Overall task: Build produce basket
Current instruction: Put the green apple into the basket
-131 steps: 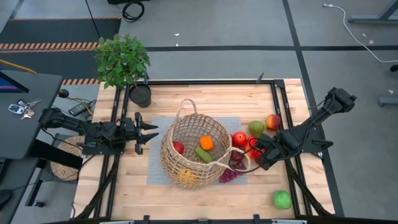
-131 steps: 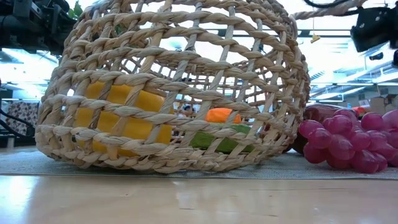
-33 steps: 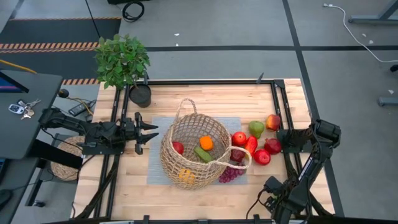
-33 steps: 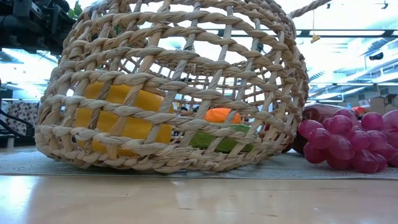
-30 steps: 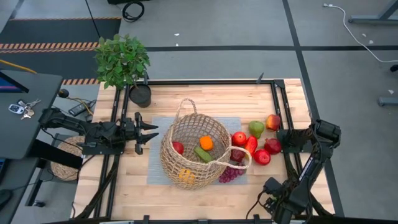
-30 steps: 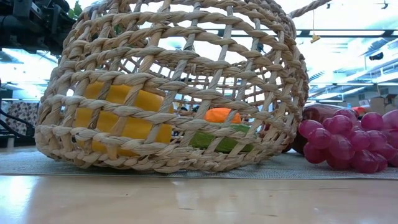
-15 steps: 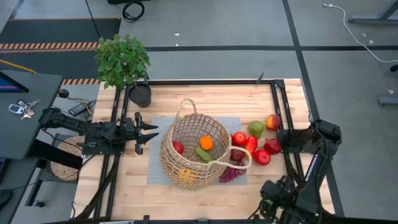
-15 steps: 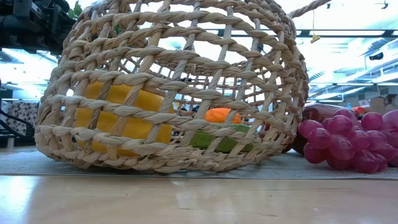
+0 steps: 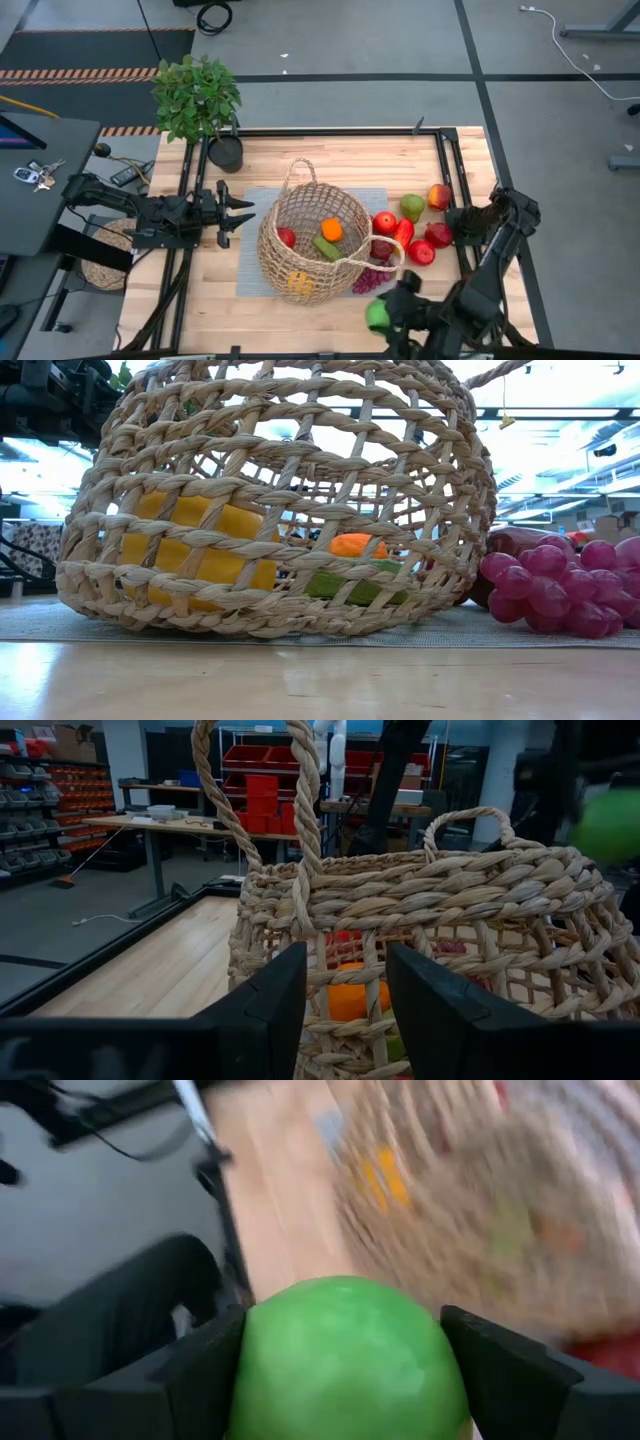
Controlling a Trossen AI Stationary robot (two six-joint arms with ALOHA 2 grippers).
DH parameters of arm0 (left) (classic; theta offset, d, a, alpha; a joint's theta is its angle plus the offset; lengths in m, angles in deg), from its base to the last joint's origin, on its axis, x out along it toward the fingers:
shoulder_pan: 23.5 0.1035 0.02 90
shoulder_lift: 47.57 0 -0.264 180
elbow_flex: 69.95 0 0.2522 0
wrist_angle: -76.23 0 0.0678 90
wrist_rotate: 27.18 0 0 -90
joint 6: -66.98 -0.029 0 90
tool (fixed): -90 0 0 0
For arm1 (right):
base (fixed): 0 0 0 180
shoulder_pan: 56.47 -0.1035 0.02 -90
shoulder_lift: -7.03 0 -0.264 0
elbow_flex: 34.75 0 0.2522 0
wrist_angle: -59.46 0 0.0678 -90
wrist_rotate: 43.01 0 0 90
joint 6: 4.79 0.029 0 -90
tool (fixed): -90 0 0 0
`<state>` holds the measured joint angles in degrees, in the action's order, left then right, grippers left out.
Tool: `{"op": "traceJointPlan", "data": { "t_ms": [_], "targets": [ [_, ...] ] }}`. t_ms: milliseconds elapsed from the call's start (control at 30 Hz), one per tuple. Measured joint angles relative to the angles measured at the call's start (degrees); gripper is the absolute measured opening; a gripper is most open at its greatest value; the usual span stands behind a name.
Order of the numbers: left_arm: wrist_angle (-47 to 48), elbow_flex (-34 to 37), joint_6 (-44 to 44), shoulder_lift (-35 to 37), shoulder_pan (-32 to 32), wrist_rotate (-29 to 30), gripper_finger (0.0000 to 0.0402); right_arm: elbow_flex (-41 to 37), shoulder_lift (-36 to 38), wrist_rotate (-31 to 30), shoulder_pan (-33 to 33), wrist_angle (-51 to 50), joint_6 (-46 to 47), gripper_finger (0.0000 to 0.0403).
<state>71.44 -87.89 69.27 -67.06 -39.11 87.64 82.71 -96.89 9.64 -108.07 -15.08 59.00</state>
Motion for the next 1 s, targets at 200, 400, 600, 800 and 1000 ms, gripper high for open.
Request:
{"op": "traceJointPlan", "data": {
  "t_ms": [200, 400, 600, 800, 1000],
  "targets": [
    [0.0, 0.0, 0.0, 0.0, 0.0, 0.0, 0.015, 5.5, 0.0, -0.3, 5.3, 5.9, -16.7, 0.0323],
    [0.0, 0.0, 0.0, 0.0, 0.0, 0.0, 0.0145, 7.6, 0.0, 0.7, 10.9, 6.0, -24.6, 0.0323],
    [0.0, 0.0, 0.0, 0.0, 0.0, 0.0, 0.015, 7.6, 0.0, 6.1, 16.3, 6.0, -29.2, 0.0323],
    [0.0, 0.0, 0.0, 0.0, 0.0, 0.0, 0.0146, 7.6, 0.0, 7.6, 20.4, 6.0, -33.9, 0.0323],
    [0.0, 0.0, 0.0, 0.0, 0.0, 0.0, 0.0147, 7.6, 0.0, 7.7, 24.6, 6.1, -37.6, 0.0323]
  ]
}}
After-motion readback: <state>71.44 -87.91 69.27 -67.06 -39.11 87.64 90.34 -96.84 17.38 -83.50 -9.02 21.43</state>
